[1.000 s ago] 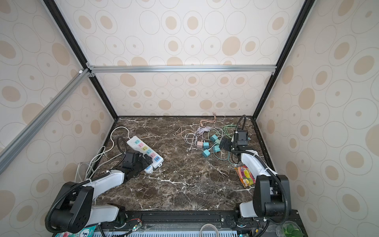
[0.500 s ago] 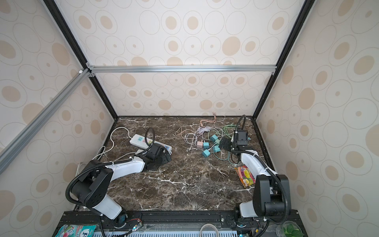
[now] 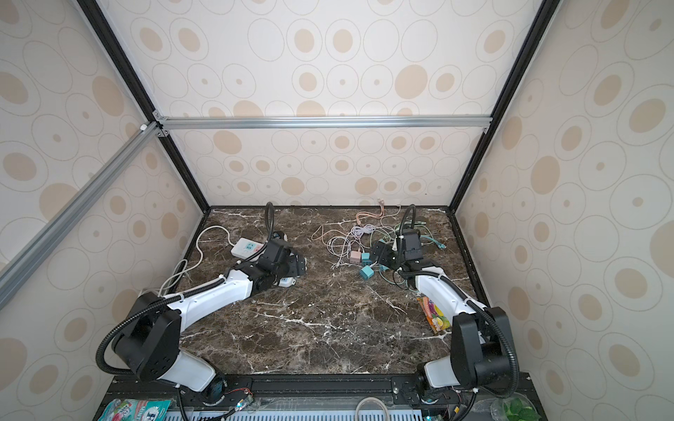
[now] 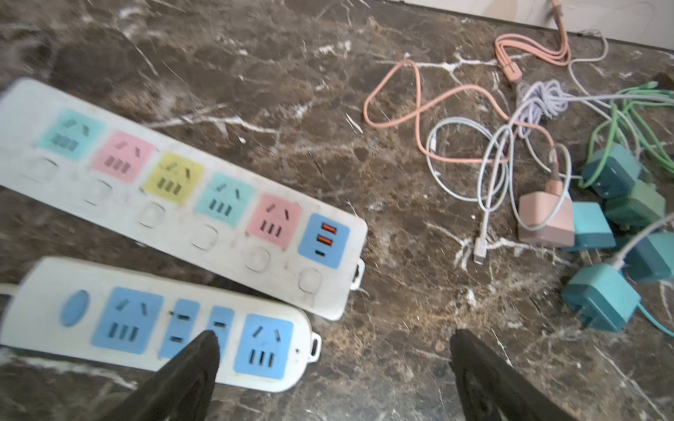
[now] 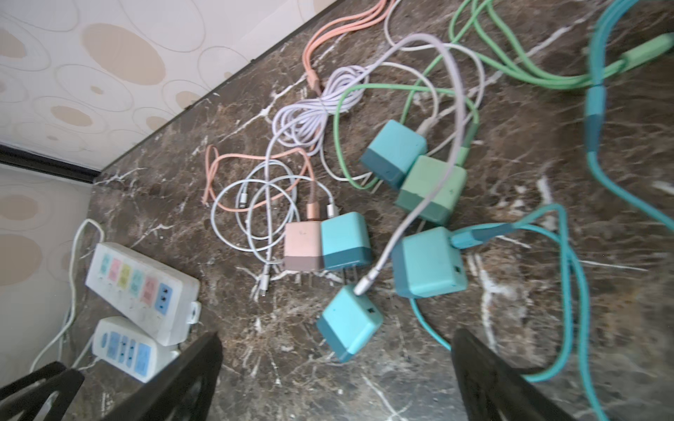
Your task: Insert the plug
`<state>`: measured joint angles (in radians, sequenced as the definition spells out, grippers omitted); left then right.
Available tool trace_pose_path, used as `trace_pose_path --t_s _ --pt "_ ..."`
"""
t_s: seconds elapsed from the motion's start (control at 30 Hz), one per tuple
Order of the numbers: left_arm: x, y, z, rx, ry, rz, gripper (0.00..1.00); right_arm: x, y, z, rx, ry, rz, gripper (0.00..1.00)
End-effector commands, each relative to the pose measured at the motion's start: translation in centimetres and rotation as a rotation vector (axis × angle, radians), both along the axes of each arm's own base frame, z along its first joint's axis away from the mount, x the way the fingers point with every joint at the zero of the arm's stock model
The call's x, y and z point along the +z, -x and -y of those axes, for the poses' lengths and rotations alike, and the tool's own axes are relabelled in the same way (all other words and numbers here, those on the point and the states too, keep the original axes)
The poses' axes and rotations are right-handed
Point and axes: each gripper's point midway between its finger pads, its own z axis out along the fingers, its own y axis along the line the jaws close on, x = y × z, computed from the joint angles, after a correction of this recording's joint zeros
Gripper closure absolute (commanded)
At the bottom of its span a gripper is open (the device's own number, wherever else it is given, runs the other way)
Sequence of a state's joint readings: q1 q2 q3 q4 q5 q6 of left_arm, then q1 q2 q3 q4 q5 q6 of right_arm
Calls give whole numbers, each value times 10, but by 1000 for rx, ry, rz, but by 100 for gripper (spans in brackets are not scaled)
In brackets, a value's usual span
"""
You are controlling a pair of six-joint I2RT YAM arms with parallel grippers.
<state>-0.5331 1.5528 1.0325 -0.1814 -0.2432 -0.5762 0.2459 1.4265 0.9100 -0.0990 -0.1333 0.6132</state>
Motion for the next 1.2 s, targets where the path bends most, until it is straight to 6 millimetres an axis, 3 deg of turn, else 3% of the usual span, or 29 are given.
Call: trace_pose_path --t_s 0.0,0.17,0.33,0.57,0.67,0.83,0.97,1.17 --pt "3 -22 -48 88 -118 -30 2 12 -8 -29 -28 -66 31 0" --pt "4 -53 -96 196 -54 -32 2 7 -4 -65 25 -99 16 0" --pt "-5 -80 -156 348 12 -44 2 3 2 -84 71 -73 -2 0" --pt "-29 -111 -211 411 105 -87 2 19 3 -64 47 61 35 0" --pt "-46 -119 -231 434 127 -137 10 24 7 -56 35 97 54 0" --pt "-75 -135 -239 423 234 -221 30 31 13 -35 7 210 71 0" --pt "-79 -148 -241 424 230 -227 35 38 17 -24 -5 261 91 0" --pt "-87 -151 -268 538 145 -244 38 36 23 -19 -2 282 93 0"
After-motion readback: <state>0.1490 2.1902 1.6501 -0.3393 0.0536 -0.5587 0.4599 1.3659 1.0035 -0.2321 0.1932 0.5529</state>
